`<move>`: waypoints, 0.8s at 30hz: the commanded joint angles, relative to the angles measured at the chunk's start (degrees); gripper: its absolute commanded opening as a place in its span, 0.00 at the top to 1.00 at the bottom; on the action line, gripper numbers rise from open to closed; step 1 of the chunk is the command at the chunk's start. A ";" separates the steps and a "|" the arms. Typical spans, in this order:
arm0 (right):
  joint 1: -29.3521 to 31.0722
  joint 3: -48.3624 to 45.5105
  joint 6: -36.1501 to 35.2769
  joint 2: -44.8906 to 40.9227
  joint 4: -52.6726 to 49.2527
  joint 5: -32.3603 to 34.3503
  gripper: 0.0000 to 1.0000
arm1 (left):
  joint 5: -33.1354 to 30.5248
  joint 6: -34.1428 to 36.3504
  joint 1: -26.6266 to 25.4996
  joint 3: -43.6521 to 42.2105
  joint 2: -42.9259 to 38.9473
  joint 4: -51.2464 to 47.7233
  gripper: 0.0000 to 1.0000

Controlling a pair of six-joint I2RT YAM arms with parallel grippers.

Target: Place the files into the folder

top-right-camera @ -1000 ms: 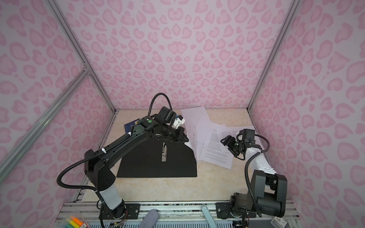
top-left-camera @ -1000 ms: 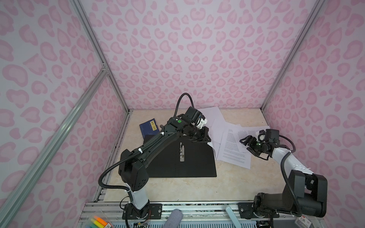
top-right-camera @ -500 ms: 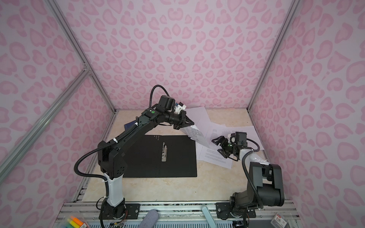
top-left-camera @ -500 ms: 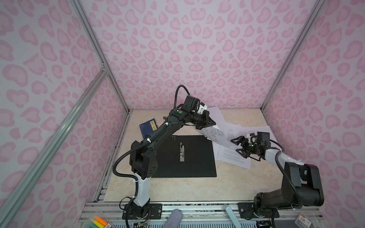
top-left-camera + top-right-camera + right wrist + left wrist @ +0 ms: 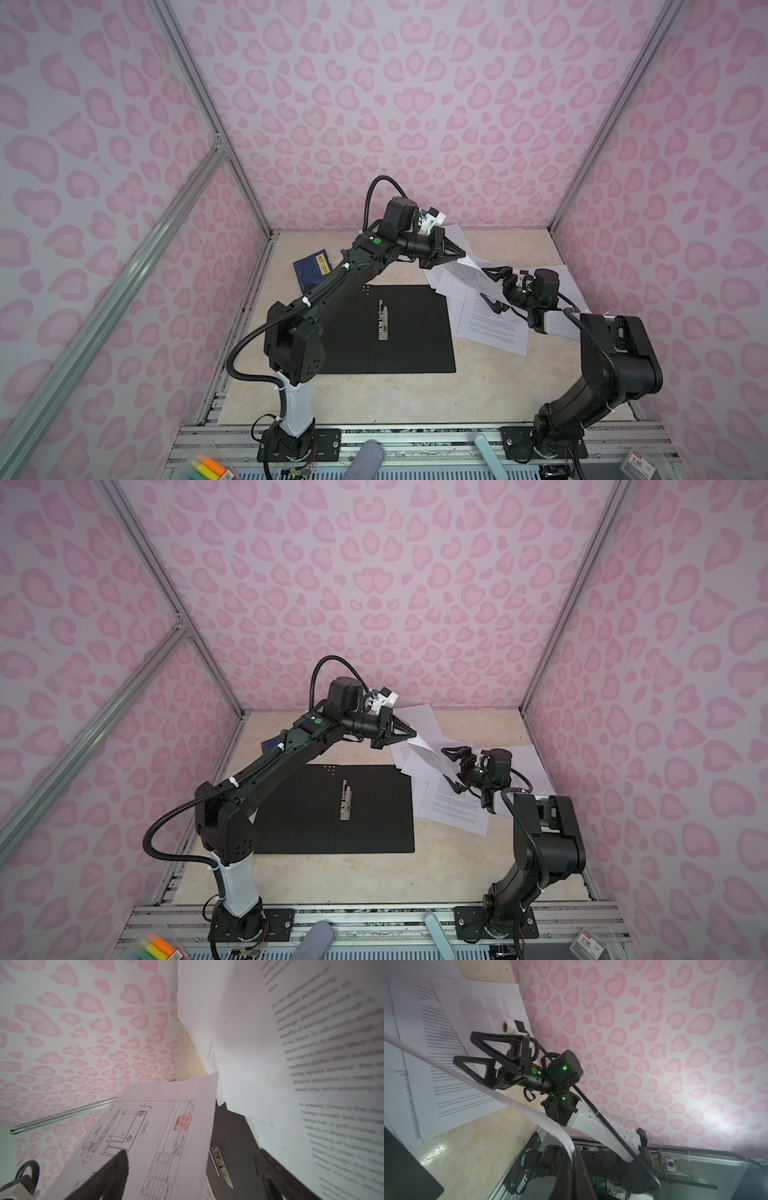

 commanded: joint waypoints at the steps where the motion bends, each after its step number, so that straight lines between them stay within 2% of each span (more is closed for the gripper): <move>1: 2.41 -0.49 8.75 2.51 13.53 0.13 0.05 | 4.01 -2.86 0.17 -4.31 -2.64 12.68 0.94; 7: 3.87 -2.93 19.24 7.41 30.95 1.39 0.16 | 4.31 -1.46 1.17 -11.71 -6.77 14.24 0.94; 14: 5.59 -3.90 23.61 8.29 37.99 1.92 0.24 | 5.95 -1.86 1.93 -18.88 -10.41 20.13 0.94; 17: 6.06 -4.79 21.59 7.29 34.53 2.09 0.26 | 5.47 -0.98 2.50 -18.92 -10.52 19.23 0.94; 20: 5.34 -5.67 15.41 4.84 25.01 2.22 0.20 | 5.21 -1.24 3.07 -18.08 -9.78 19.80 0.94; 24: 5.16 -5.93 15.23 4.97 25.41 1.89 0.11 | 6.02 -1.60 3.14 -15.02 -7.69 20.60 0.94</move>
